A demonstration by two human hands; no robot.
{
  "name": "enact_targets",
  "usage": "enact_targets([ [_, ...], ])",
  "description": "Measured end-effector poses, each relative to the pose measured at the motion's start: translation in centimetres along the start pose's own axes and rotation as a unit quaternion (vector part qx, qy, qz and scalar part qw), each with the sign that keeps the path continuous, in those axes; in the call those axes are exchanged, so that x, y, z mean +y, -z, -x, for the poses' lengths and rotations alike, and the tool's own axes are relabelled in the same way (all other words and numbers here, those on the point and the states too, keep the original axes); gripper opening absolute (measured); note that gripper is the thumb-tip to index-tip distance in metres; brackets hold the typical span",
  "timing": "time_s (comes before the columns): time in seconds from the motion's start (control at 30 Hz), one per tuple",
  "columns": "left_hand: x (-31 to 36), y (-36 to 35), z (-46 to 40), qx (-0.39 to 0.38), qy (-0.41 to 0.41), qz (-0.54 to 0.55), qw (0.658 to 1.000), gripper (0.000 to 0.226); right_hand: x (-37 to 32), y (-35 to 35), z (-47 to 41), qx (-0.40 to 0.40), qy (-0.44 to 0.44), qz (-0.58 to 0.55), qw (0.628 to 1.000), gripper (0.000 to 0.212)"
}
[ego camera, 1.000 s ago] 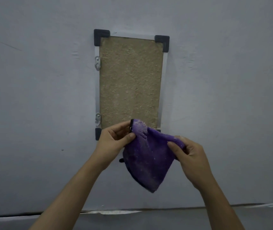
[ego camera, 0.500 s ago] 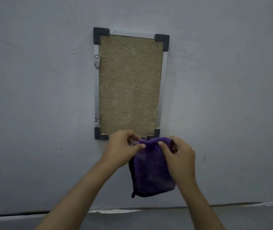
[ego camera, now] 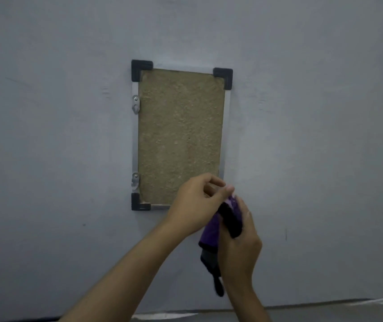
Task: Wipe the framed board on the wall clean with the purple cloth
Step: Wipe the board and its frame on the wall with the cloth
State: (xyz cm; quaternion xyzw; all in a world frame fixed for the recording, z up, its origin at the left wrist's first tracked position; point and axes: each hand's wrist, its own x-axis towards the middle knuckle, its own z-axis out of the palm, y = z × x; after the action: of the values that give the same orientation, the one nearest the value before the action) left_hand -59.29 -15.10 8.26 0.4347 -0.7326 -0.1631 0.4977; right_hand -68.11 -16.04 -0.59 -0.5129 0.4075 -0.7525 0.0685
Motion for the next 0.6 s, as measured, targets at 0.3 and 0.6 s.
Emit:
enact_targets([
  [0.3, -5.5, 9.4, -2.5, 0.142, -0.101, -0.428, 0.887, 0.128, -7.4, -1.5, -14.4, 0.074, 0.328, 0.07, 0.939, 0.033],
  [0.6, -7.3, 12.4, -3.6, 0.111, -0.071, -0.495, 0.859, 0.137, -8.1, -7.6, -20.5, 0.023, 0.492, 0.222, 0.841, 0.036],
])
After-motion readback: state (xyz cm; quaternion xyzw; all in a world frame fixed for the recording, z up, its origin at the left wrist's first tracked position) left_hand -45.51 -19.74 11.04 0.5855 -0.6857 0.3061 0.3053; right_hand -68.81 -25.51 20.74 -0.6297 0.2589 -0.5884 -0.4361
